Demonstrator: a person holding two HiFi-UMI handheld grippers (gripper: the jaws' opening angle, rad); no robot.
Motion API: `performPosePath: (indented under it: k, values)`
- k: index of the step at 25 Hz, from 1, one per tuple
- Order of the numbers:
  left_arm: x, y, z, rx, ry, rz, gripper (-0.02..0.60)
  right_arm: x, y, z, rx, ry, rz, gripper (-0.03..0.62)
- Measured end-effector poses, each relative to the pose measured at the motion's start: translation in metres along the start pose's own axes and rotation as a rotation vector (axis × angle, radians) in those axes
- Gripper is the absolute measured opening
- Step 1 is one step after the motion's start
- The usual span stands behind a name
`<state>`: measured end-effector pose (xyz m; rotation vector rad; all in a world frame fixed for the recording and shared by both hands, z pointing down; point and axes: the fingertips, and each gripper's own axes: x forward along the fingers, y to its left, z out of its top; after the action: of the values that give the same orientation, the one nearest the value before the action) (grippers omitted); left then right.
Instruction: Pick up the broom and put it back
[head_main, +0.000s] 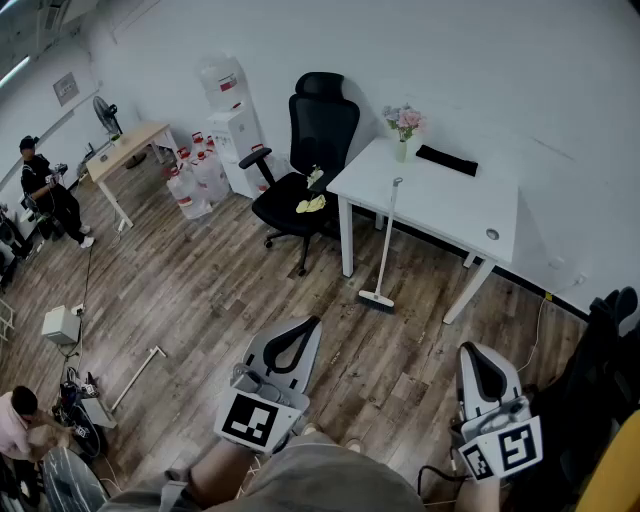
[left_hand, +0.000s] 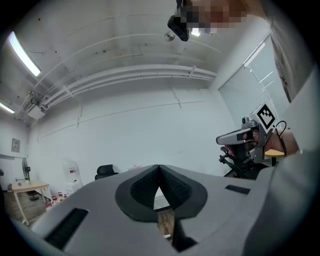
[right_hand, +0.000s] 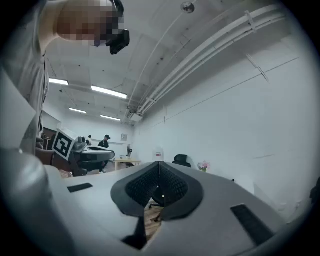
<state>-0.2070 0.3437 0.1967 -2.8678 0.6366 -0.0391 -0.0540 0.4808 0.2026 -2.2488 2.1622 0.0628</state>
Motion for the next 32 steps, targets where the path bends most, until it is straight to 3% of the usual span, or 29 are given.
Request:
performPosePath:
  k: [6, 18, 19, 21, 22, 32]
  values:
    - [0.004, 0.002, 0.002, -0.011, -0.002, -0.016, 0.015, -0.001, 0.008, 0.003, 0.007, -0.023, 0.047, 0.03]
    - [0.011, -0.014, 0.004, 0.002, -0.005, -0.045, 0.015, -0.013, -0.011, 0.001, 0.054, -0.05, -0.007, 0.032]
    - [0.012, -0.014, 0.003, 0.001, -0.003, -0.046, 0.015, -0.013, -0.015, 0.001, 0.059, -0.053, -0.015, 0.039]
    - [0.013, -0.012, 0.001, -0.006, 0.005, -0.044, 0.015, -0.009, -0.019, 0.001, 0.061, -0.051, -0.027, 0.198]
    - [0.014, -0.009, -0.001, -0.009, 0.009, -0.041, 0.015, -0.008, -0.021, 0.001, 0.06, -0.051, -0.035, 0.22]
    - [0.075, 0.028, -0.037, -0.026, 0.036, -0.025, 0.015, 0.05, -0.059, -0.037, 0.091, 0.02, -0.05, 0.233]
